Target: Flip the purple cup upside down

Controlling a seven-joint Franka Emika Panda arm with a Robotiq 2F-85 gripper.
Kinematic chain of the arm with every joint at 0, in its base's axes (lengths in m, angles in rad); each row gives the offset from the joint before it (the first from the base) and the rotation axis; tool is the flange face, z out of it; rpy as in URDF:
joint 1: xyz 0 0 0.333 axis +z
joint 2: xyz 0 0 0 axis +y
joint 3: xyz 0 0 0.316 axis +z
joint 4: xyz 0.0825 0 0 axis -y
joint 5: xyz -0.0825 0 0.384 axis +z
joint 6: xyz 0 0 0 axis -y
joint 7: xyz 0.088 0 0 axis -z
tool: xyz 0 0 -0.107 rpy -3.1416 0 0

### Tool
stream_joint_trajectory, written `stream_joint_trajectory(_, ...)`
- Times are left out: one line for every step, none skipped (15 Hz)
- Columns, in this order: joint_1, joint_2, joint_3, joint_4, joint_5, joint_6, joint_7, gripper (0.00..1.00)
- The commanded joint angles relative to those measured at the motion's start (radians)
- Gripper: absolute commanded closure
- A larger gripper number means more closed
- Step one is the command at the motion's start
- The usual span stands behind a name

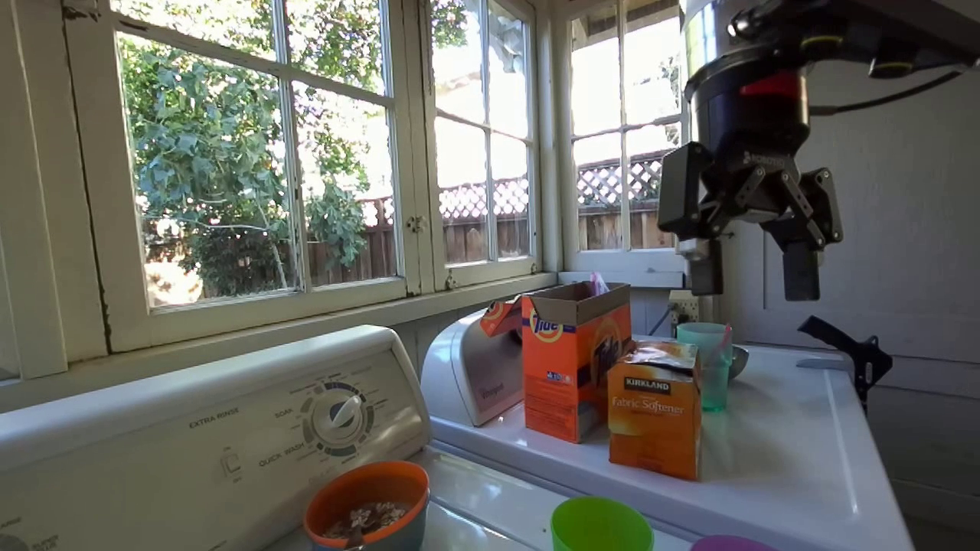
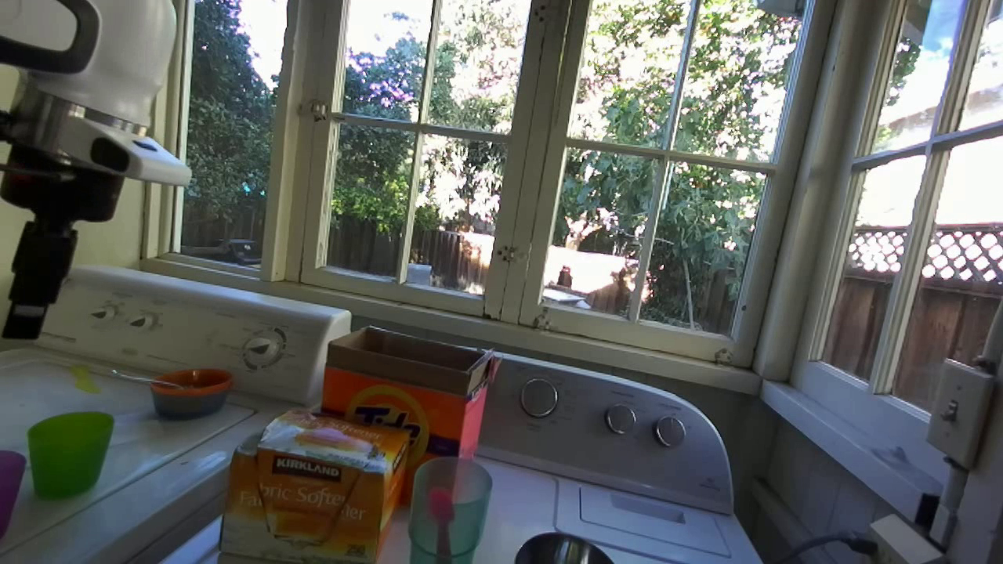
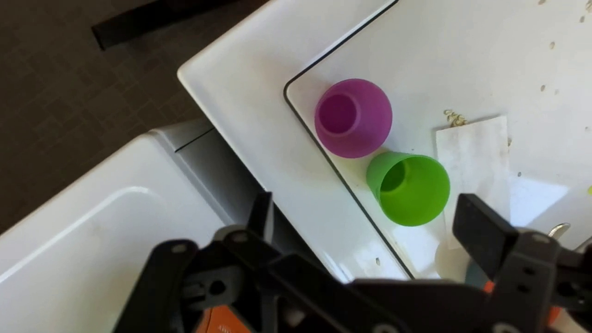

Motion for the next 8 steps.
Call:
stream_joint_trajectory(0.007, 0.074, -0.017, 0.013, 0.125, -0.024, 0.065, 0.0)
stream_joint_trajectory(0.008, 0.089, -0.018, 0.009, 0.154, -0.014, 0.076, 0.0)
stream_joint_trajectory(0.009, 0.104, -0.018, 0.006, 0.18, -0.004, 0.084, 0.0)
stream_joint_trajectory(0.01, 0.123, -0.016, 0.003, 0.196, 0.005, 0.098, 0.0)
stream_joint_trajectory(0.011, 0.14, -0.016, 0.002, 0.212, 0.011, 0.105, 0.0)
stream_joint_trajectory(0.011, 0.156, -0.017, 0.0, 0.229, 0.021, 0.11, 0.0)
stream_joint_trajectory(0.011, 0.173, -0.017, -0.001, 0.236, 0.033, 0.116, 0.0)
stream_joint_trajectory(0.012, 0.195, -0.017, -0.001, 0.231, 0.055, 0.115, 0.0)
